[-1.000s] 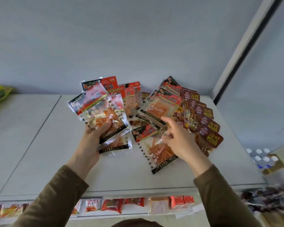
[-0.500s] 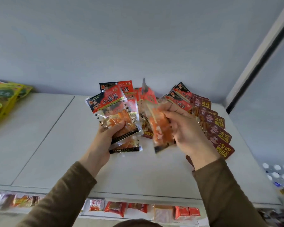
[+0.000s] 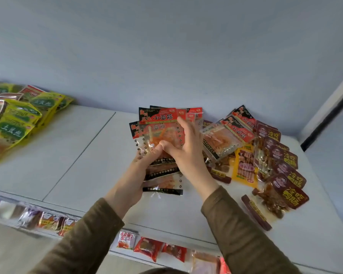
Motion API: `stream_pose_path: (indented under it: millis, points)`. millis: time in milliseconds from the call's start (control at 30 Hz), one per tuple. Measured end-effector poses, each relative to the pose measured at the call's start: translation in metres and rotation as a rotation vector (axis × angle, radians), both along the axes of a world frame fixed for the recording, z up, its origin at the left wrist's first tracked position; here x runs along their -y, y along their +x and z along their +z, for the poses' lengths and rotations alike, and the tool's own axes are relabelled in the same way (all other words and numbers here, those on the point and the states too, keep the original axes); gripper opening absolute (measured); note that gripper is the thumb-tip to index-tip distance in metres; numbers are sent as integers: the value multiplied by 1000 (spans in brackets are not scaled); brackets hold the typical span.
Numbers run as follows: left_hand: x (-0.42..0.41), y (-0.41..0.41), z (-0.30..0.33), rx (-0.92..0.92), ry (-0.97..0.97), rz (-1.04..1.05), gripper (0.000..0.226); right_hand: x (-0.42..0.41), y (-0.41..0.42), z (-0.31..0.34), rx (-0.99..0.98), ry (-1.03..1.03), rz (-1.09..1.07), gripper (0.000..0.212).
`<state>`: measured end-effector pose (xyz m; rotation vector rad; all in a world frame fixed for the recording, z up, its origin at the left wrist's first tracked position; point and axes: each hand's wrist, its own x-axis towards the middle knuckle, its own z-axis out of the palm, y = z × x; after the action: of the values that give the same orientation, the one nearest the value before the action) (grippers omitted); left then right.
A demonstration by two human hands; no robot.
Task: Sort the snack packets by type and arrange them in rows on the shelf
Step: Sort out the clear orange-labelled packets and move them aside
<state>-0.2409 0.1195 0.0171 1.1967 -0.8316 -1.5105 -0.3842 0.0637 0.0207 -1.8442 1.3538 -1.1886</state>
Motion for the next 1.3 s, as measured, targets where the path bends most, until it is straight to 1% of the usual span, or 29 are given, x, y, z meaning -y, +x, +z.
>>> stream_pose_path:
  millis: [133, 200, 267, 333, 467, 500, 567, 633, 700, 767, 833, 933, 1033, 1067, 1100, 1167, 1200, 1233, 1300]
  points:
    - [-6, 25, -2, -35, -15, 113, 47, -2, 27, 0, 214, 179, 86, 110]
    - [-5, 38, 1, -39, -30, 134, 47, 1, 36, -1, 303, 274, 97, 119]
    - [0, 50, 3, -17, -41, 142, 50, 5, 43, -3, 390, 432, 139, 122]
    - [6, 65, 5, 32, -46, 150, 52, 9, 56, -5, 441, 564, 204, 119]
    - [19, 123, 10, 157, -9, 150, 51, 26, 121, -12, 510, 552, 227, 104]
    - [23, 145, 11, 214, 0, 144, 52, 29, 144, -13, 543, 559, 226, 101]
    - [31, 195, 13, 384, 29, 100, 53, 33, 194, -18, 602, 585, 203, 97]
    - [43, 246, 13, 542, 82, 44, 47, 38, 242, -22, 663, 609, 175, 94]
    - [58, 289, 11, 608, 100, 40, 46, 47, 284, -24, 704, 608, 139, 94]
    - [78, 321, 8, 617, 34, 95, 52, 58, 319, -23, 703, 571, 87, 90]
    - [93, 346, 4, 608, -26, 108, 66, 67, 349, -22, 686, 541, 54, 85]
    - [99, 377, -3, 618, -48, 103, 87, 77, 385, -25, 541, 495, 67, 75]
    - [95, 398, -9, 668, -66, 118, 99, 76, 401, -30, 391, 474, 93, 67]
    - [94, 403, -10, 669, -69, 121, 99, 76, 402, -33, 367, 469, 88, 62]
    - [94, 406, -9, 666, -78, 118, 97, 74, 402, -35, 361, 458, 76, 51]
    - [97, 410, -8, 648, -113, 85, 83, 72, 404, -36, 398, 437, 43, 38]
    - [99, 410, -8, 636, -131, 54, 78, 71, 408, -37, 423, 433, 31, 38]
    - [100, 410, -9, 629, -148, 19, 74, 70, 412, -36, 438, 432, 28, 43]
    - [100, 410, -10, 617, -180, -21, 73, 67, 422, -33, 434, 431, 47, 59]
